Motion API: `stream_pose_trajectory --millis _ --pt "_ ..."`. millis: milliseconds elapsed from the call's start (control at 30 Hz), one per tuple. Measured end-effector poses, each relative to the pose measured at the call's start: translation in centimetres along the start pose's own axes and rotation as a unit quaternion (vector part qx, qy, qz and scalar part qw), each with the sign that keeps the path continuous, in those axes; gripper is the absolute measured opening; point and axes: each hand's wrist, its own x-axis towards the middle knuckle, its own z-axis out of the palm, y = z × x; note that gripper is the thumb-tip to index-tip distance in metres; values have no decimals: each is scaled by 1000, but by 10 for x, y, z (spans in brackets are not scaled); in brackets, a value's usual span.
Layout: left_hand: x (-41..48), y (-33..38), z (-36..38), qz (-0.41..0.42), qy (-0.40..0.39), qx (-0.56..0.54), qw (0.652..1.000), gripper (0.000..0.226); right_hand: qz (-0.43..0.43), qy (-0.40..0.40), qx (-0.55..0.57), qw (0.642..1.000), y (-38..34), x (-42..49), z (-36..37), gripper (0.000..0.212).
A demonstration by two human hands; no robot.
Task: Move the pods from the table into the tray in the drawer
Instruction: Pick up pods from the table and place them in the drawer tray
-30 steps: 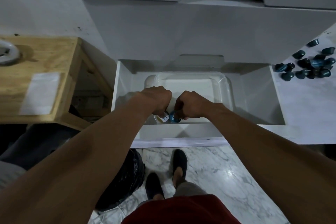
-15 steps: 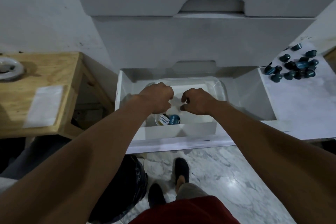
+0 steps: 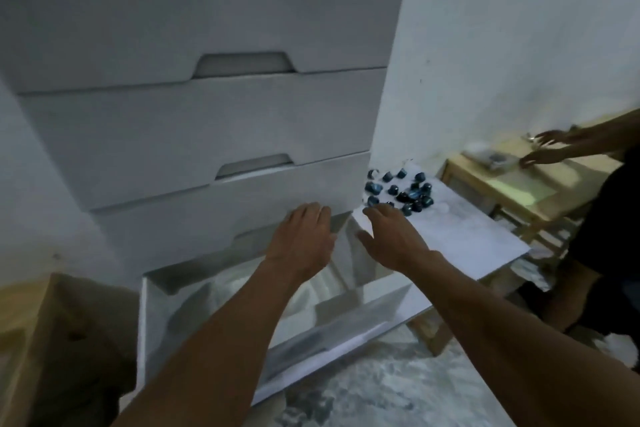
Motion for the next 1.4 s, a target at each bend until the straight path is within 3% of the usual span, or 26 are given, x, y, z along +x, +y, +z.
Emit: stream_pose_trajectory --millis 267,533,800,1100,1233,1400 --pt "58 79 -3 46 117 39 991 53 18 119 9 993 85 -14 -47 54" --pt "113 172 33 -2 147 7 989 44 -26 117 16 993 190 -5 -65 42" --pt "151 220 66 -64 87 1 994 43 -67 75 44 994 254 26 -51 43" --pt "196 181 124 -93 22 26 995 34 -81 28 74 994 280 112 1 43" --pt "224 170 144 -50 -38 69 996 15 -71 -5 66 995 288 150 21 42" --pt "247 153 183 -61 -57 18 996 26 -52 -42 67 995 294 184 51 35"
